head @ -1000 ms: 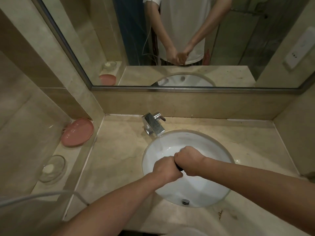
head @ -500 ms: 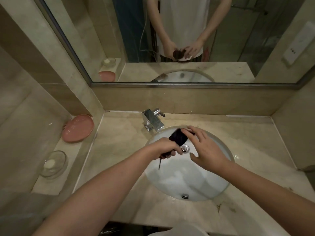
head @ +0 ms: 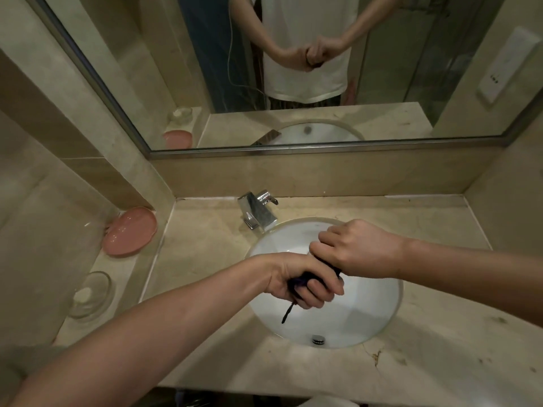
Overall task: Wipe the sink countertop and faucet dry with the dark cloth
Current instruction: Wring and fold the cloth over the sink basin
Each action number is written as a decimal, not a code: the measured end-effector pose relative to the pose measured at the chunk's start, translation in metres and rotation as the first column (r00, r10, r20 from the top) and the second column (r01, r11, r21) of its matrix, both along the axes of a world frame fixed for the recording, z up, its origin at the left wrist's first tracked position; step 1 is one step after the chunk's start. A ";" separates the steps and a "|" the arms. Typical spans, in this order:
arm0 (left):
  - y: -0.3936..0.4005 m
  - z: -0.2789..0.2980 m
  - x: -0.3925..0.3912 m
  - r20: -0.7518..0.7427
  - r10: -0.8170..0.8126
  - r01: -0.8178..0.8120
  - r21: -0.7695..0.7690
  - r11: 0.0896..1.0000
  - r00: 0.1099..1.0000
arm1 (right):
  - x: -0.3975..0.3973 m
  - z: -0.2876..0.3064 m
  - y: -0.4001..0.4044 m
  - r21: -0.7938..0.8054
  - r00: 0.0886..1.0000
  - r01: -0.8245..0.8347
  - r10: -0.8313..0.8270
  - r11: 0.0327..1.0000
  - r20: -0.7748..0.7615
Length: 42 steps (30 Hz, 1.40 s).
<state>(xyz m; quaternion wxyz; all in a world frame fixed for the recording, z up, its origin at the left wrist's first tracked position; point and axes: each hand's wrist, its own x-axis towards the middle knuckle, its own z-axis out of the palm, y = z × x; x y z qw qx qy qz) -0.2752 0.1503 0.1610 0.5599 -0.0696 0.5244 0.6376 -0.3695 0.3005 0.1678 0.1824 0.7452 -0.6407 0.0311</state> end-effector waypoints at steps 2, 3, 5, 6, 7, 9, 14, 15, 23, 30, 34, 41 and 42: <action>0.003 -0.009 -0.002 -0.122 0.059 -0.087 -0.234 0.968 0.991 | -0.003 -0.008 -0.005 0.201 0.997 0.073 -0.068 0.977 -0.031; 0.005 -0.014 -0.003 -0.181 0.070 -0.128 -0.332 0.935 0.981 | -0.003 -0.011 -0.009 0.279 0.995 0.097 -0.083 0.955 -0.061; 0.010 -0.027 -0.006 -0.263 0.154 -0.264 -0.464 0.845 0.952 | -0.005 -0.015 -0.020 0.457 0.987 0.157 -0.129 0.876 -0.093; 0.012 -0.033 -0.009 -0.304 0.194 -0.333 -0.519 0.787 0.933 | -0.007 -0.015 -0.026 0.532 0.979 0.204 -0.177 0.822 -0.103; 0.012 -0.038 -0.012 -0.349 0.196 -0.375 -0.576 0.726 0.916 | -0.008 -0.016 -0.032 0.608 0.966 0.254 -0.231 0.752 -0.117; 0.010 -0.048 -0.021 -0.420 0.105 -0.390 -0.684 0.616 0.901 | -0.011 -0.020 -0.041 0.651 0.945 0.312 -0.295 0.691 -0.141; 0.002 -0.064 -0.046 -0.504 -0.192 -0.415 -0.834 0.364 0.842 | -0.026 -0.034 -0.058 0.703 0.877 0.406 -0.466 0.585 -0.118; 0.000 -0.065 -0.051 -0.509 -0.263 -0.421 -0.846 0.327 0.819 | -0.030 -0.034 -0.061 0.709 0.860 0.423 -0.496 0.564 -0.119; -0.010 -0.053 -0.070 -0.421 -0.690 -0.420 -0.889 0.185 0.588 | -0.038 -0.031 -0.059 0.746 0.651 0.463 -0.755 0.478 0.080; -0.015 -0.043 -0.065 -0.312 -0.854 -0.409 -0.903 0.130 0.417 | -0.028 -0.031 -0.052 0.810 0.371 0.367 -0.870 0.458 0.324; -0.015 -0.038 -0.057 -0.278 -0.889 -0.408 -0.906 0.116 0.363 | -0.023 -0.038 -0.044 0.814 0.208 0.327 -0.877 0.480 0.434; -0.022 -0.007 -0.062 -0.575 -0.496 -0.425 -0.817 0.389 0.651 | -0.023 -0.043 -0.031 0.404 0.407 0.647 -0.741 0.647 0.535; -0.025 -0.005 -0.059 -0.622 -0.382 -0.436 -0.767 0.470 0.684 | -0.022 -0.046 -0.027 0.318 0.457 0.659 -0.699 0.682 0.550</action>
